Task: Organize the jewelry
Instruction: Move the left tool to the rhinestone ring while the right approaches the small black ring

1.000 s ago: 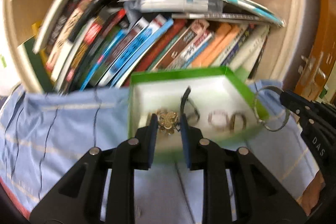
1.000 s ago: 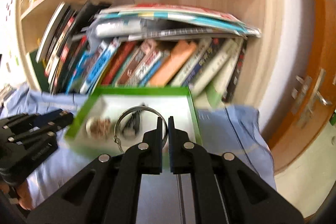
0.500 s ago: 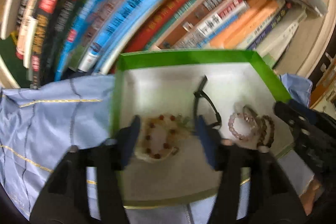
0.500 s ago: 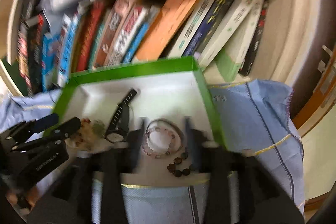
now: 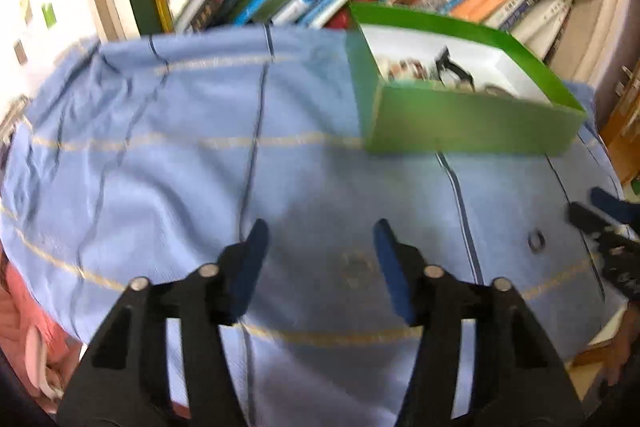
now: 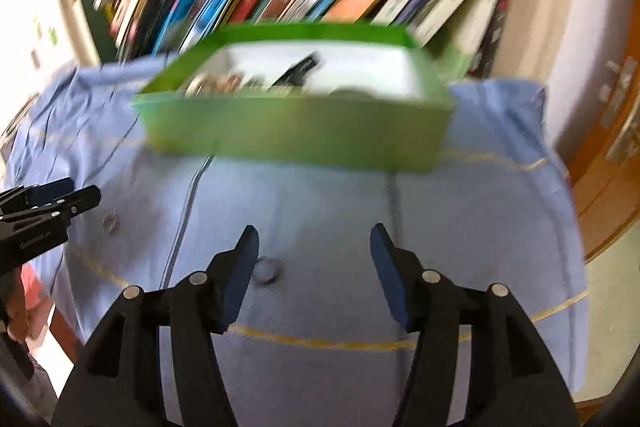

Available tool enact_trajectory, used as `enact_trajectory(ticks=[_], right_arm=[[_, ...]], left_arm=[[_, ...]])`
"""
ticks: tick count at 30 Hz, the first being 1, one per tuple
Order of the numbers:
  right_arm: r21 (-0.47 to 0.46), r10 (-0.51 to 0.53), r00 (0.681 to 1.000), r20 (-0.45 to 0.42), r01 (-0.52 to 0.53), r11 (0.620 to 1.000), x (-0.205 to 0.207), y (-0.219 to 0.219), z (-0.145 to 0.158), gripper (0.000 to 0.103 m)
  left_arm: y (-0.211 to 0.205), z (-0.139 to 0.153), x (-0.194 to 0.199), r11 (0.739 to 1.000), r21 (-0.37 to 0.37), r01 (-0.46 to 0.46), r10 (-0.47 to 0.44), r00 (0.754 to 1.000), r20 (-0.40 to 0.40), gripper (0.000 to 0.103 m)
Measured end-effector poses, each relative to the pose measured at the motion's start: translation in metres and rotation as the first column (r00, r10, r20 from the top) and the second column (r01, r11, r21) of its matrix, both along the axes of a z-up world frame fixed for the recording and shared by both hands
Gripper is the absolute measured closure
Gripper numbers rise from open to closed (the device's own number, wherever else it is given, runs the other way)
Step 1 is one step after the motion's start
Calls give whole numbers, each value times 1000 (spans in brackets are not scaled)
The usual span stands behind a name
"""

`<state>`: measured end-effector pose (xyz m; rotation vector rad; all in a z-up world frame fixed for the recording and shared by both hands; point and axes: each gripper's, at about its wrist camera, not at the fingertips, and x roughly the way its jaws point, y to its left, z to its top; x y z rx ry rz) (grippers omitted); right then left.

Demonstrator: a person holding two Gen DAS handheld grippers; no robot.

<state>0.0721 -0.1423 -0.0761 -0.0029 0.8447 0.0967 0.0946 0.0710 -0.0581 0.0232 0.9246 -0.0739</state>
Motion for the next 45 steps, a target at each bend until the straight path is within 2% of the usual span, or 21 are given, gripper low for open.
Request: enact_trajectory(ticks=[9, 12, 20, 23, 29, 32, 37, 40, 42, 45], right_arm=[[-19, 18, 1000, -22, -18, 1000, -8, 16, -11, 46], [0, 8, 999, -35, -8, 1000, -5, 11, -14, 46], [23, 4, 999, -44, -3, 1000, -6, 4, -17, 46], [33, -6, 999, -45, 8, 999, -7, 0, -17, 46], [40, -35, 998, -49, 37, 999, -11, -9, -16, 46], [38, -42, 998, -53, 44, 998, -13, -12, -18, 46], [47, -46, 998, -51, 48, 998, -15, -13, -18, 46], [48, -39, 998, -50, 42, 998, -16, -11, -18, 46], [45, -29, 999, -45, 31, 999, -18, -8, -16, 46], [37, -19, 999, -42, 21, 999, -19, -4, -15, 46]], left_arm=[[-25, -18, -4, 995, 52, 90, -87, 995, -40, 72], [-28, -22, -4, 993, 77, 89, -85, 995, -49, 74], [-27, -24, -2, 994, 57, 89, -86, 994, -62, 81], [-32, -24, -2, 993, 37, 108, -106, 992, -66, 81], [-58, -22, -3, 979, -38, 200, -202, 978, -54, 81], [-62, -17, -5, 979, -23, 200, -201, 979, -25, 81], [-48, -19, -5, 991, 57, 122, -121, 992, -23, 79], [-35, -21, -4, 995, 64, 76, -74, 997, -31, 78], [-30, -16, -10, 995, 50, 87, -85, 996, -24, 77], [-37, -10, -21, 986, 17, 166, -166, 986, -13, 74]])
